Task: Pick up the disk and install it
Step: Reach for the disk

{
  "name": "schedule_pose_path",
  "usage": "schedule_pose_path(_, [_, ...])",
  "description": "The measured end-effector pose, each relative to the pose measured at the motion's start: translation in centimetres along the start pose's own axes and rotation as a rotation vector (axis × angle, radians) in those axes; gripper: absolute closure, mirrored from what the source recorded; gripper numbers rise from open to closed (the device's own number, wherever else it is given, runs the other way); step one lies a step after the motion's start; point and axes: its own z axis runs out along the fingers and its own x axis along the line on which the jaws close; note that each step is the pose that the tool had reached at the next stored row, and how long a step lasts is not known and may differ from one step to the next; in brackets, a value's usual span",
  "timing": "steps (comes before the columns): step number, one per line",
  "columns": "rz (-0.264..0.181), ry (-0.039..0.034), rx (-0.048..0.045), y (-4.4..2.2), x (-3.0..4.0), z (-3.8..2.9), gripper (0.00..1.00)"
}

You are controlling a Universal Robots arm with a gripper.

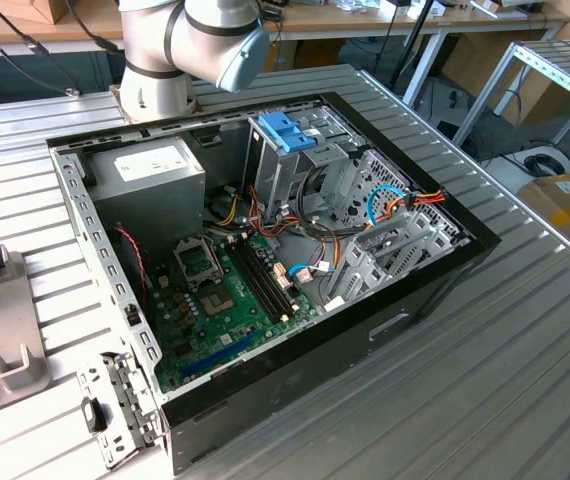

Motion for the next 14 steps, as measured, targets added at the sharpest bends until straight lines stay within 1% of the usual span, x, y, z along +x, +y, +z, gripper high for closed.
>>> schedule_pose_path(8, [0.000,0.0040,0.0004,0.00,0.00,-0.01,0.90])
schedule_pose_path(14, [0.000,0.0039,0.0003,-0.02,0.29,0.00,0.90])
